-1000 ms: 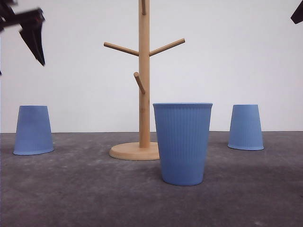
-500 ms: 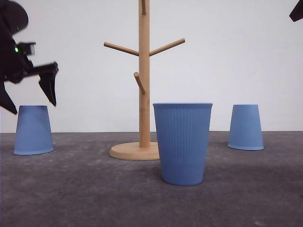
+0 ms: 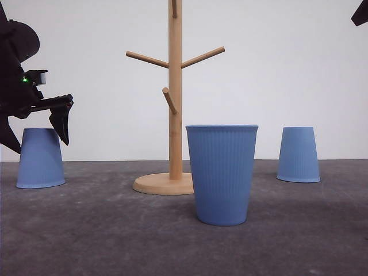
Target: Place three cups
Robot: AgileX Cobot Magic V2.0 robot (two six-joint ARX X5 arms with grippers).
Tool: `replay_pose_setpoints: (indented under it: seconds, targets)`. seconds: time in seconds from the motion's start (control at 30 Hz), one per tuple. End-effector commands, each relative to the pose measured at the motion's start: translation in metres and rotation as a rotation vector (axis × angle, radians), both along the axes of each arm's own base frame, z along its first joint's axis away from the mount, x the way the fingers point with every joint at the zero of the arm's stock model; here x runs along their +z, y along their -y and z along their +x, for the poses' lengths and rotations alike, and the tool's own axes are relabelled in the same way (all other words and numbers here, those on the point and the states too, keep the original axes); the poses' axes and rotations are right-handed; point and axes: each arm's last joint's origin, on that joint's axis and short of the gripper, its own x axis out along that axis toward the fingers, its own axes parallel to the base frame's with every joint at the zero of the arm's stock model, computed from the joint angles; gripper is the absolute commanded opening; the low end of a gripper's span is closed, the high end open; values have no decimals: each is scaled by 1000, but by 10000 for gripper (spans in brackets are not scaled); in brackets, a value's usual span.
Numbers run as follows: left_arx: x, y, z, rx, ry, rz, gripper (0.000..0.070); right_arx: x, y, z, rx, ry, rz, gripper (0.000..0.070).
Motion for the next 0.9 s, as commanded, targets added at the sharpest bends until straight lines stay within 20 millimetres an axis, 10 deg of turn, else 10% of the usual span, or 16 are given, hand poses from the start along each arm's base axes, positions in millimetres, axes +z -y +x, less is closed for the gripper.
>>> replay_pose_setpoints:
  seconds: [0.0, 0.4, 0.87]
  targets:
    - [0, 1, 7, -17, 16, 14, 625, 6, 0, 0, -3, 15, 22, 361]
    - [0, 1, 7, -62, 26, 50, 389, 6, 0, 0, -14, 4, 39, 361]
    - [29, 1, -5, -66, 87, 54, 389, 6, 0, 0, -15, 4, 39, 361]
